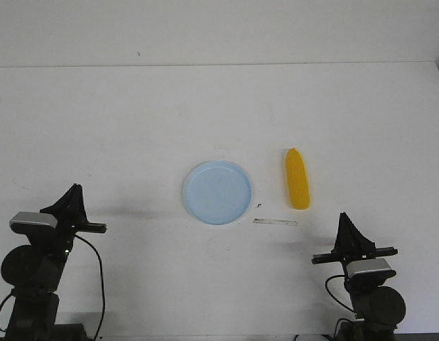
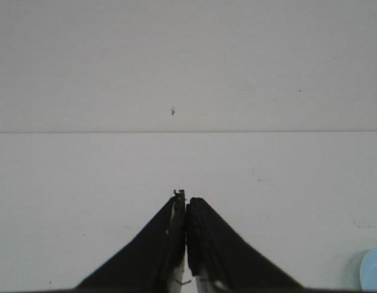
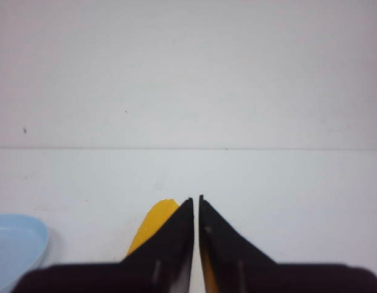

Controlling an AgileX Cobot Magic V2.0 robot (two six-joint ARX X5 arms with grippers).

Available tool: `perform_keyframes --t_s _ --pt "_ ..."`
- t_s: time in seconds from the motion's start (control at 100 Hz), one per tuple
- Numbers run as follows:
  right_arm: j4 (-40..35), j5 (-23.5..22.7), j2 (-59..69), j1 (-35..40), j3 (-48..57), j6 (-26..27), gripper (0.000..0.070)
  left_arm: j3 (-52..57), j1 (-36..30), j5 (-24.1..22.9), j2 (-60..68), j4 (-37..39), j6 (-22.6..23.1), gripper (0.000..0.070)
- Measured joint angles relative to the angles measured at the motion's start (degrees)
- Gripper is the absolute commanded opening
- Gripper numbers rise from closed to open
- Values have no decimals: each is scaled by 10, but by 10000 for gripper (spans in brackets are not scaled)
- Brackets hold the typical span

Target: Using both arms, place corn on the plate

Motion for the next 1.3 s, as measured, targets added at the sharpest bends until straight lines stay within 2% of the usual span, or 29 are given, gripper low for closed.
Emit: perform_keyframes --t_s 0.2,0.36,0.48,0.58,1.3 --pt "0 0 0 0 0 0 15 -22 -2 1 -60 -81 -20 1" --pt "0 0 0 0 0 0 15 -43 -20 -36 -97 -100 -25 1" --pt "0 0 0 0 0 0 15 -43 -33 -68 -117 -104 -25 1" --pt "0 0 0 0 0 0 15 -43 -34 -76 -125 -103 -26 1" --pt "0 0 0 0 0 0 15 -43 -34 -77 -126 -104 -26 1"
